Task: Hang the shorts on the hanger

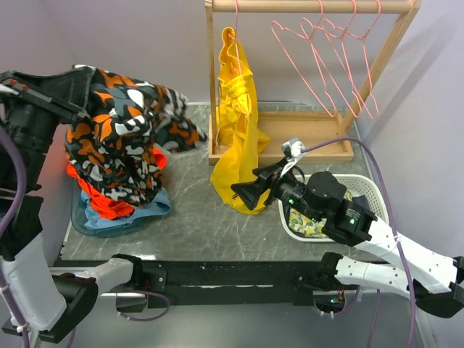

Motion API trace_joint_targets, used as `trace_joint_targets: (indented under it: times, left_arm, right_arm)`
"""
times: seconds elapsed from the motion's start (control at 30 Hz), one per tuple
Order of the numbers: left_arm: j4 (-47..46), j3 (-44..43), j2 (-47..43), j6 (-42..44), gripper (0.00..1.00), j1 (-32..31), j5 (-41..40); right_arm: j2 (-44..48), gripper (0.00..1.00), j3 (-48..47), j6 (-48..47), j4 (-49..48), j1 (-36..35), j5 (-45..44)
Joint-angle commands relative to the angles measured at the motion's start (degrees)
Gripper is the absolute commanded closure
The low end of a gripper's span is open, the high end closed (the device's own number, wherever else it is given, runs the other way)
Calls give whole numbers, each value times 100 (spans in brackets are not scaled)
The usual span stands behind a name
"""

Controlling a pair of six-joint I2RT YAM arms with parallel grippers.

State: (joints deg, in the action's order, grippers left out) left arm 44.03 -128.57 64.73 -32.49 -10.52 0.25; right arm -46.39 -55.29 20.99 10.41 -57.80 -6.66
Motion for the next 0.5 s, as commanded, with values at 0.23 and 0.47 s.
trace_joint_targets:
  times: [0.23, 0.47]
  left_arm:
    - [-835, 272, 189, -838, 99, 7, 1425]
    - [-861, 464, 180, -1013, 99, 7, 1566]
  right_arm:
    - [-1099, 0, 360, 62, -1866, -1066, -266]
    - [-1819, 0, 212, -139, -2798, -2189, -968]
